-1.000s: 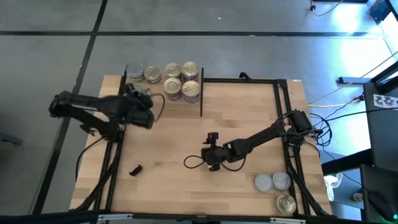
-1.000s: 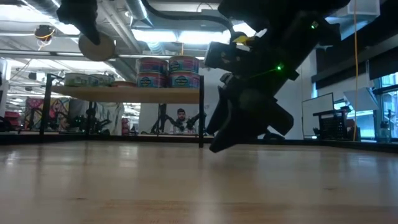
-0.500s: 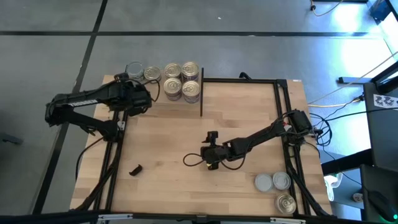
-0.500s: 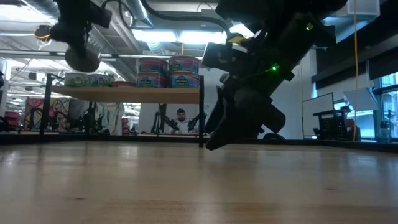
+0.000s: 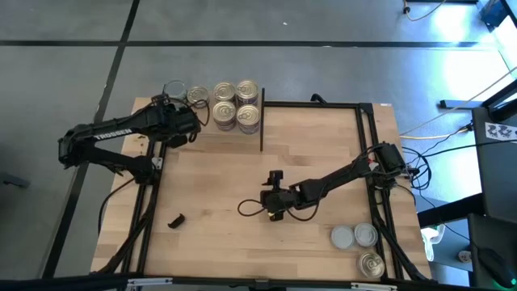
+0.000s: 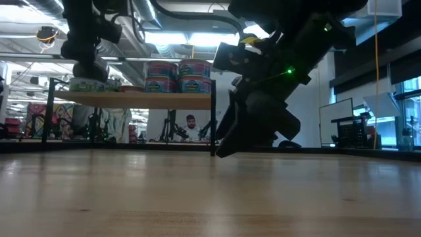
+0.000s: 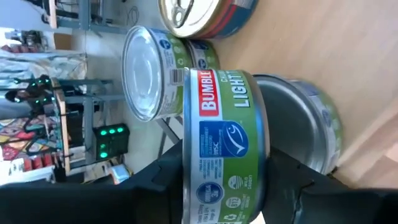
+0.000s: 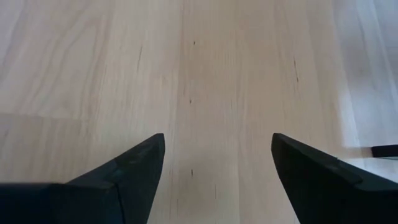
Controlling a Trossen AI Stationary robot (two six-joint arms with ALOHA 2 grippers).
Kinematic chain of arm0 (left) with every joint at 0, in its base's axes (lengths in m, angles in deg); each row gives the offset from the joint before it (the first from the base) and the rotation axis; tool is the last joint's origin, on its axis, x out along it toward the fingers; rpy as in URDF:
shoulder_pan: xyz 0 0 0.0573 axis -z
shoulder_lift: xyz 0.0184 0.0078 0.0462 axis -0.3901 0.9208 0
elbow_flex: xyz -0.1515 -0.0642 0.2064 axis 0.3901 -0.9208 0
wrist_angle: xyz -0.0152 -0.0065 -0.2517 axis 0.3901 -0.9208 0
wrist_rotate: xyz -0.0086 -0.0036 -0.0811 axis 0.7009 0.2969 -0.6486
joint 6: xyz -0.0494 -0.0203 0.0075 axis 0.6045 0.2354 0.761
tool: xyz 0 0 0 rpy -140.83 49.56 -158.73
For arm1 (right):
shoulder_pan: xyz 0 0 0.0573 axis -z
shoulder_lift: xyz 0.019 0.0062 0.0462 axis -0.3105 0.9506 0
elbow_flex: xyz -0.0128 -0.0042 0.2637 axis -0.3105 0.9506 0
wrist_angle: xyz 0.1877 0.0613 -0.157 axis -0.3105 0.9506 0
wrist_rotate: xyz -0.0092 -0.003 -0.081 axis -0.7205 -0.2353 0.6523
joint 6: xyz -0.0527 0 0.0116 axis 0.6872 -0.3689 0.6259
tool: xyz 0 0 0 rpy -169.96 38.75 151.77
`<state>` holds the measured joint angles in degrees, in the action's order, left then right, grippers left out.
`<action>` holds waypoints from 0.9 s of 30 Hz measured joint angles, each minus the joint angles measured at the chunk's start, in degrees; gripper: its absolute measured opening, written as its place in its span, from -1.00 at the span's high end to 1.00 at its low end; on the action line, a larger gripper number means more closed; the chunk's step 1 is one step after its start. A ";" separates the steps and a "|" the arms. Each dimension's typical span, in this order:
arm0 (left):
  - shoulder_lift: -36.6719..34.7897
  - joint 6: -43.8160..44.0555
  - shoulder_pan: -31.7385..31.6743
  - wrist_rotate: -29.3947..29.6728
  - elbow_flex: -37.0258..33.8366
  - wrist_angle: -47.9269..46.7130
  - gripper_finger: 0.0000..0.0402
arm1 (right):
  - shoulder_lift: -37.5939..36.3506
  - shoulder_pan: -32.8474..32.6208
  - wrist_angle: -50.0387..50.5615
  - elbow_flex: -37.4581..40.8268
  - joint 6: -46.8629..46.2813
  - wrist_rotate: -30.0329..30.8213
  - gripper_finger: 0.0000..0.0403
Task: Stack canned seafood by type on shelf
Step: Stack the green tuna can on top of the green tuna can on the shelf
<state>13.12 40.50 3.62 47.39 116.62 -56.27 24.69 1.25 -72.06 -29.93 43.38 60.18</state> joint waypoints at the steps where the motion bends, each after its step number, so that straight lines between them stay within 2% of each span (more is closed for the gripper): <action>1: 0.00 -0.37 0.01 -0.33 0.00 0.17 0.24 | 0.00 0.00 0.00 0.00 0.00 0.00 -0.47; 9: 0.07 -1.00 0.05 -6.32 -0.15 0.18 -0.16 | 0.00 0.00 0.04 0.00 0.00 0.02 -0.47; 13: 0.09 -1.15 0.03 -9.80 0.40 -0.34 -0.29 | 0.00 0.00 0.04 -0.02 0.09 0.02 -0.47; 18: -0.09 -0.19 0.05 -11.65 2.76 -2.25 -0.34 | 0.00 0.00 0.07 -0.02 0.13 0.02 -0.47; 27: -0.68 0.06 0.05 -8.55 3.45 -4.79 -0.31 | 0.00 0.00 0.06 -0.02 0.15 0.02 -0.47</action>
<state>12.44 40.57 3.67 38.85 120.07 -61.06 24.69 1.25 -72.01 -29.96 43.53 60.20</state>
